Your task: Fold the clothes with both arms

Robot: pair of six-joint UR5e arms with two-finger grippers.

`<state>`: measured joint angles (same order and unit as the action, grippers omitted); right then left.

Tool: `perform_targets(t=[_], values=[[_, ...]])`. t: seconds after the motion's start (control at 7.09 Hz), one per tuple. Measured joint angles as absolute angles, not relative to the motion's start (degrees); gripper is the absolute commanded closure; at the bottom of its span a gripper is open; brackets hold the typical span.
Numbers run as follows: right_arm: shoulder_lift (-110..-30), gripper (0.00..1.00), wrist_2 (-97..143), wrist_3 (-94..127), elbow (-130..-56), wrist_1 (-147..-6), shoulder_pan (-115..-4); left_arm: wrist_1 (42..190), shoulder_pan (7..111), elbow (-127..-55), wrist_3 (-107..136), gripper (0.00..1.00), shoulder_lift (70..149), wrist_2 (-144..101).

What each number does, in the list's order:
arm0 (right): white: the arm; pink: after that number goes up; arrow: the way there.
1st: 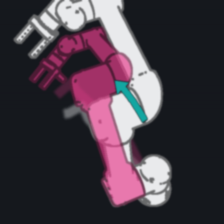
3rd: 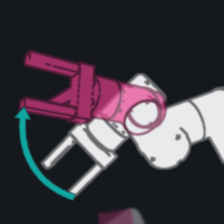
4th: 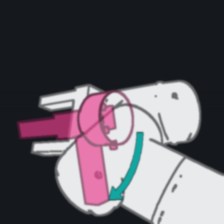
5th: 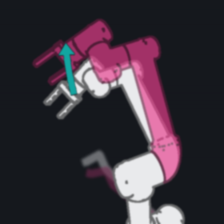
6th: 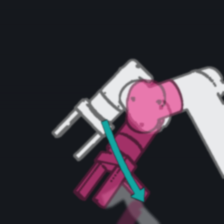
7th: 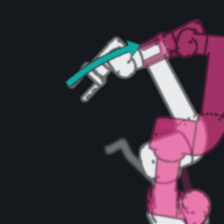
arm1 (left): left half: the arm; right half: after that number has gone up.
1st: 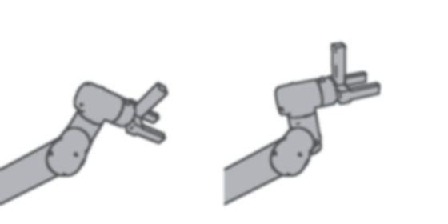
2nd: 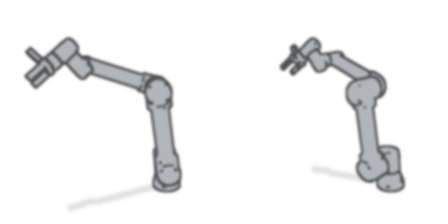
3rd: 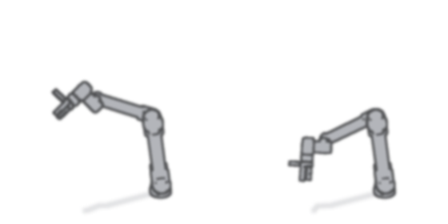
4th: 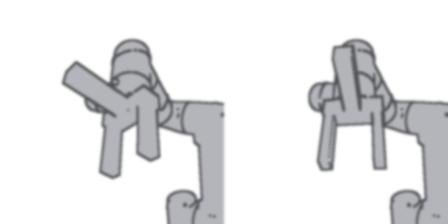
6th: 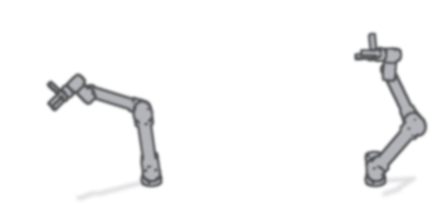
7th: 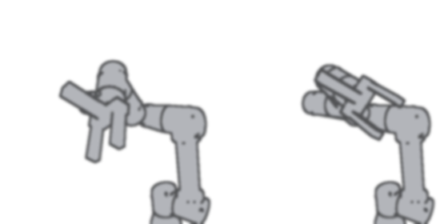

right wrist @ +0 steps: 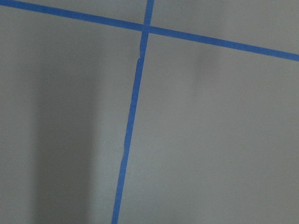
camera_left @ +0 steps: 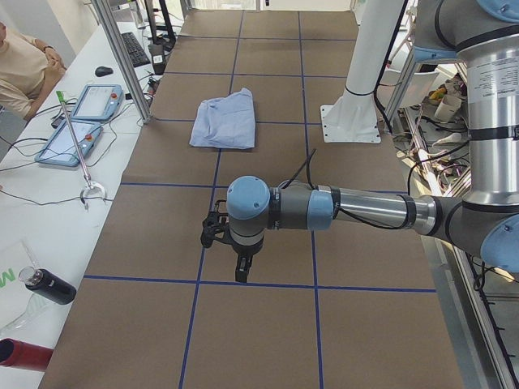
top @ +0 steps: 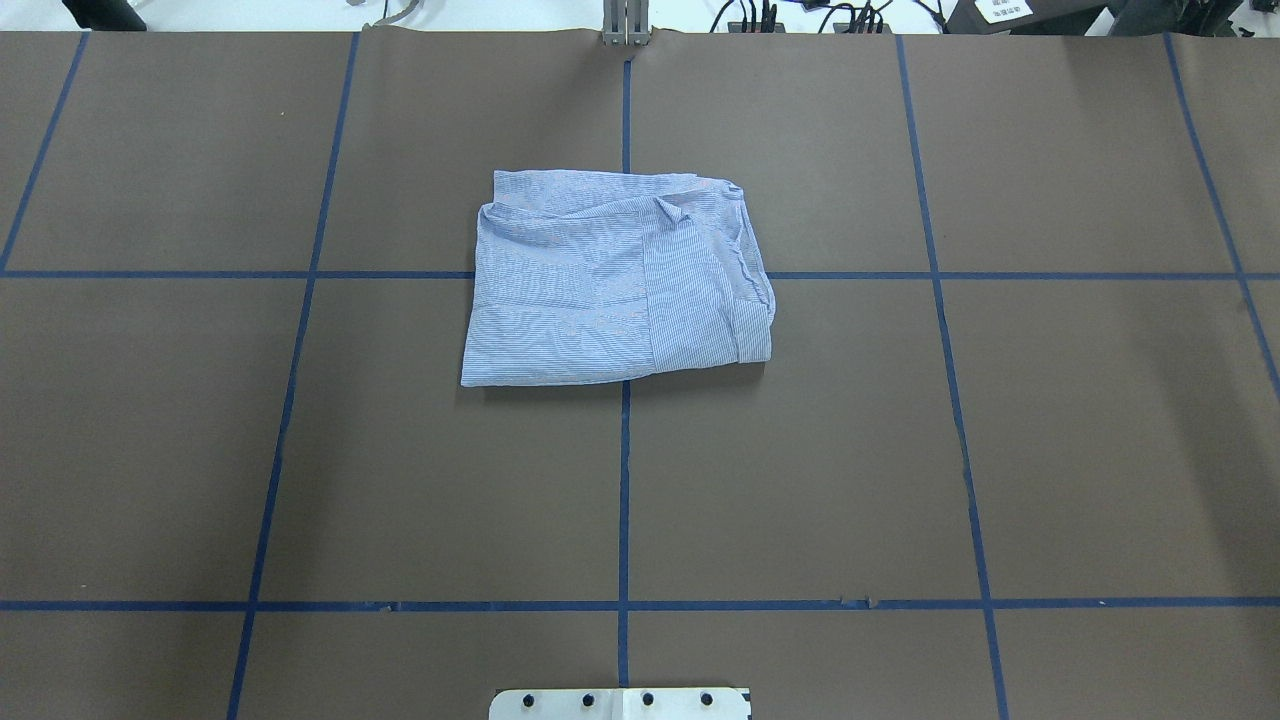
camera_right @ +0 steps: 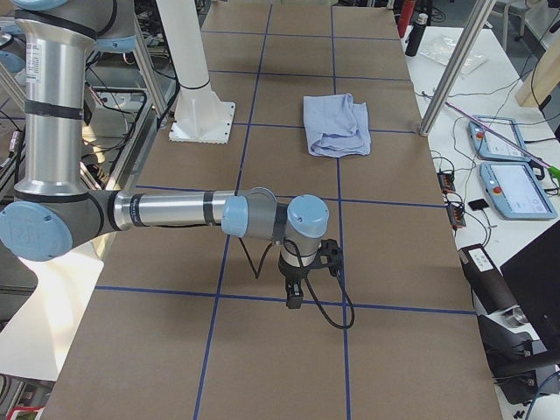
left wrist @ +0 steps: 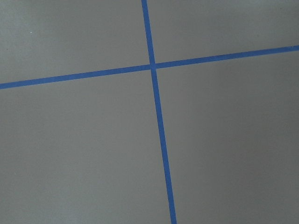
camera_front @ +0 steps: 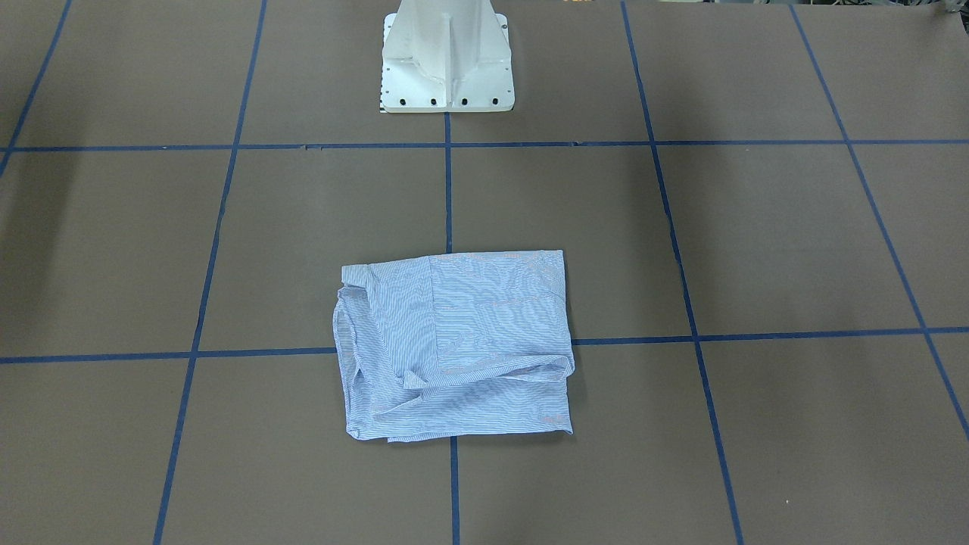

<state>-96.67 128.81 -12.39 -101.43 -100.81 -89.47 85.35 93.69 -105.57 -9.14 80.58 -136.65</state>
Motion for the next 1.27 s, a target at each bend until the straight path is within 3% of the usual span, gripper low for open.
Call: perform_targets(t=[1.27], values=[[-96.42,0.00,129.11,-12.23,-102.02,-100.72,-89.45,85.29,93.61,-104.82,-9.30,0.00,80.16,-136.60]])
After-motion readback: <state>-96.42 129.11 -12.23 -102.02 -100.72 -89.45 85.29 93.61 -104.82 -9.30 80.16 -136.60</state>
